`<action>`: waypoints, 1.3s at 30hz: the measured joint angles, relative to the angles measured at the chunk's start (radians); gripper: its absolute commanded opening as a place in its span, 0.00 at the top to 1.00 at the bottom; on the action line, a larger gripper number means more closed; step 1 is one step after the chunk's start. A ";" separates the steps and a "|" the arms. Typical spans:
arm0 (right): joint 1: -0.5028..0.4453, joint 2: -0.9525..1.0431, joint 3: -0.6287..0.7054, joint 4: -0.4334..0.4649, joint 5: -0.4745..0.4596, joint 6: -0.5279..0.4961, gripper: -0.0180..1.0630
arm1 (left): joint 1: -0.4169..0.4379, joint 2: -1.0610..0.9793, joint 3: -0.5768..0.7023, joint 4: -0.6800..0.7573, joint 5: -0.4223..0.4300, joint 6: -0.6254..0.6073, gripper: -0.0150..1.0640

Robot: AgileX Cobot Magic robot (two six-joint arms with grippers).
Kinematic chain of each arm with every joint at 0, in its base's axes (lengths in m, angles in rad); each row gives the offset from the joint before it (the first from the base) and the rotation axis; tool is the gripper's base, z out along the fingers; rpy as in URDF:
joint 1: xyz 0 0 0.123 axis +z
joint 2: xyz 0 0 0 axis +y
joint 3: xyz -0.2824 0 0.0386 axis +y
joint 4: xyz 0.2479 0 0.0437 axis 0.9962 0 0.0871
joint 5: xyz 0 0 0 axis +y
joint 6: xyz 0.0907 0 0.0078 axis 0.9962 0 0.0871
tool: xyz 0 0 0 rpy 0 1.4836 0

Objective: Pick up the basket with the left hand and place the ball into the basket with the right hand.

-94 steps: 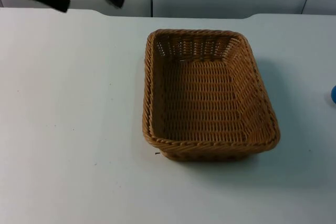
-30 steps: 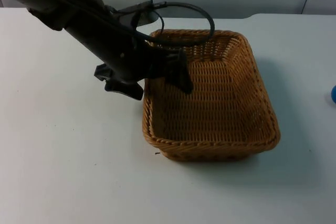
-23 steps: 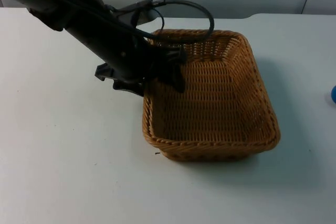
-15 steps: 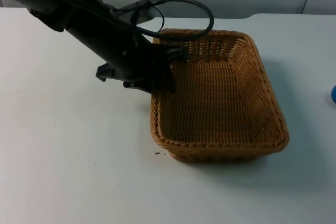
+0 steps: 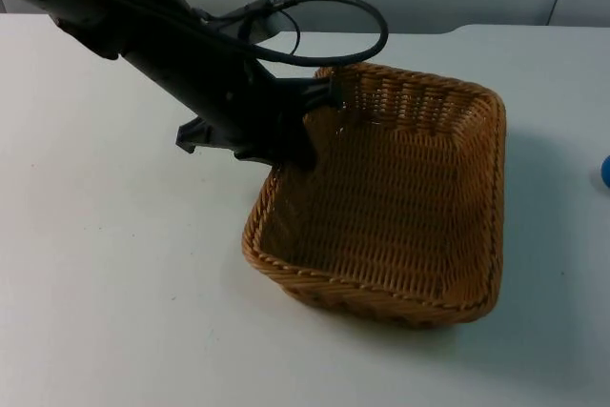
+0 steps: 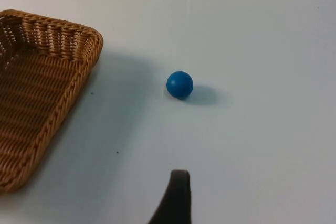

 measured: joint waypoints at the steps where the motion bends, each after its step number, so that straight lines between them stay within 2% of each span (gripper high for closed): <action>1: 0.000 0.000 0.000 0.000 0.000 0.002 0.28 | 0.000 0.000 0.000 0.002 -0.002 -0.013 0.99; 11: 0.000 0.000 0.000 0.000 0.000 0.002 0.28 | 0.015 -0.062 0.000 0.050 -0.024 -0.183 0.99; 14: 0.000 0.000 0.000 0.000 0.000 0.002 0.28 | 0.038 -0.114 0.000 0.125 -0.010 -0.257 0.99; 19: 0.000 0.000 0.000 0.000 0.000 0.002 0.28 | 0.056 -0.158 0.000 0.195 0.028 -0.313 0.99; 24: 0.000 0.000 0.000 0.000 0.000 0.002 0.28 | 0.066 -0.209 0.007 0.205 0.092 -0.336 0.99; 31: 0.000 0.000 0.000 0.000 0.000 0.011 0.28 | 0.092 -0.287 0.134 0.201 0.059 -0.352 0.99; 36: 0.000 0.000 0.000 0.000 -0.007 0.029 0.28 | 0.124 -0.363 0.267 0.075 0.044 -0.230 0.99; 39: 0.000 0.002 0.000 0.000 -0.009 0.043 0.28 | 0.139 -0.402 0.314 0.037 0.040 -0.199 0.99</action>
